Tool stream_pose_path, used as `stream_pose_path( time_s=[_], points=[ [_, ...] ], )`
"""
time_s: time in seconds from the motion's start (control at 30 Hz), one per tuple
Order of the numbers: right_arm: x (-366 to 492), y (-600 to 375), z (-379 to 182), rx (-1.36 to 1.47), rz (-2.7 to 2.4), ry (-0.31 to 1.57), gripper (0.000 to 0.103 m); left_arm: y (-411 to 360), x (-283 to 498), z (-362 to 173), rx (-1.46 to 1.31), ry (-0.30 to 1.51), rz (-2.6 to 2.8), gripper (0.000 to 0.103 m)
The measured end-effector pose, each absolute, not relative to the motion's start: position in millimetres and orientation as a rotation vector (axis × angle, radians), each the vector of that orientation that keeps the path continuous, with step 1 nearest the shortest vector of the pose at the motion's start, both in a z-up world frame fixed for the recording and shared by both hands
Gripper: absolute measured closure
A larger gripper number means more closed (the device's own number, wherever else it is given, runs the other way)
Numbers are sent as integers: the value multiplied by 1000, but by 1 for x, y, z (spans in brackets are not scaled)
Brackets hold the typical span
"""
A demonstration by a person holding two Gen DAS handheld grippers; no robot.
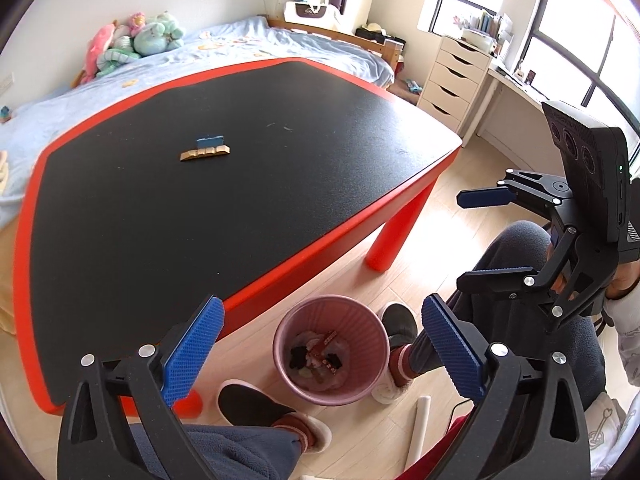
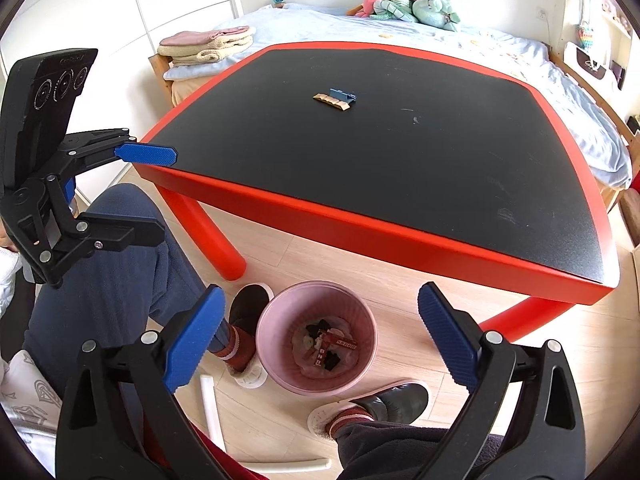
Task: Collect trash
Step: 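Move both grippers back toward the wooden clothespin and blue clip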
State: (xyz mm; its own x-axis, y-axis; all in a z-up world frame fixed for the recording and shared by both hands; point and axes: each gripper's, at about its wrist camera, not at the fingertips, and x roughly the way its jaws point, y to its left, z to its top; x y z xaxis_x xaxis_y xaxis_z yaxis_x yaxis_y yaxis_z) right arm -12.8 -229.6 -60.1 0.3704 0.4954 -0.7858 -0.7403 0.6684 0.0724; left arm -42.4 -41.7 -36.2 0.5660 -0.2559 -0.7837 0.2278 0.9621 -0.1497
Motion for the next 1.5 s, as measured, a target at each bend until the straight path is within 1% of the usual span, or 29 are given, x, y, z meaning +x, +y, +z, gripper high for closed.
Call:
stream_pose_path(
  time_s=[0.5, 1.1, 1.5],
  points=[
    [15, -216, -41, -300, 800, 840, 5, -9, -19, -31, -17, 918, -205, 8],
    [116, -151, -28, -343, 808, 809, 5, 25, 59, -39, 50, 916, -202, 8],
    [172, -104, -46, -377, 830, 822, 5, 37, 103, -60, 88, 944, -211, 8]
  ],
)
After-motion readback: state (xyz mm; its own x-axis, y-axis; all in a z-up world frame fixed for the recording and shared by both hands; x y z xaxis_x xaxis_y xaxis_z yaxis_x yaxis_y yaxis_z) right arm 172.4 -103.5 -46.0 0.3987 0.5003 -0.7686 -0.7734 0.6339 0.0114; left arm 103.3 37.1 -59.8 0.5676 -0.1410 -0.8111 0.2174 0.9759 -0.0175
